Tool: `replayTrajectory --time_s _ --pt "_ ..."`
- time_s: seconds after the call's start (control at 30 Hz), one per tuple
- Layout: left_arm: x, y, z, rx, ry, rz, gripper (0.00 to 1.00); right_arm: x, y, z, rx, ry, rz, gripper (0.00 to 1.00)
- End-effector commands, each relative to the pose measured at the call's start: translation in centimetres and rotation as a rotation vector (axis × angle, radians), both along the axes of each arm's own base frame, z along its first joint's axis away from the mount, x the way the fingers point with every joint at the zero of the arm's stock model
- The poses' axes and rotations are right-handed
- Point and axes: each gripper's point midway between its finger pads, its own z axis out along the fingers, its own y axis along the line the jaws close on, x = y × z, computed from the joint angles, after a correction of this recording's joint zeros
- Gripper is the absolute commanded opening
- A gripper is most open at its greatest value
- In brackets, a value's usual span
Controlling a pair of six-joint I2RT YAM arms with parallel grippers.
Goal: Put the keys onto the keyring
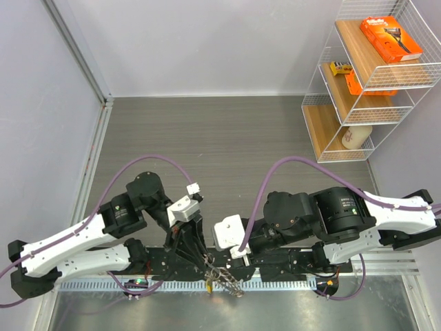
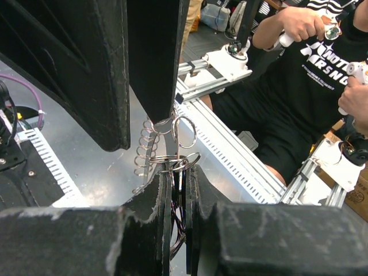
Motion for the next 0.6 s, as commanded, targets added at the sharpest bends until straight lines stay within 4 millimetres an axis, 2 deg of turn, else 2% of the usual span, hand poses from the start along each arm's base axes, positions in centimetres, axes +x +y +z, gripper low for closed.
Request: replayTrajectory --time_s 0.0,0.3,0.4,0.47,0.57 --pt "-0.6 0.3 0.0 0.008 -0.005 -0.049 0.0 -0.3 -0.5 2.0 0.082 -0.002 0.029 0.44" --pt "-0.8 -0.5 -1.9 0.152 -0.013 -0.059 0.0 -0.7 -0.6 -0.3 0.065 -0.001 0.054 0.45" --pt "-1.0 -0.5 -2.1 0.172 -0.019 -0.063 0.0 -0.9 -0.9 -0.7 0.071 0.002 0.065 0.45" --pt "-1.1 -0.7 -2.1 0.178 -0.021 -0.063 0.0 -1.1 -1.0 -1.9 0.053 0.0 0.076 0.45" --pt "-1.1 -1.1 -2.2 0.189 -0.023 -0.062 0.0 -1.2 -0.8 -2.2 0.063 -0.004 0.08 0.45"
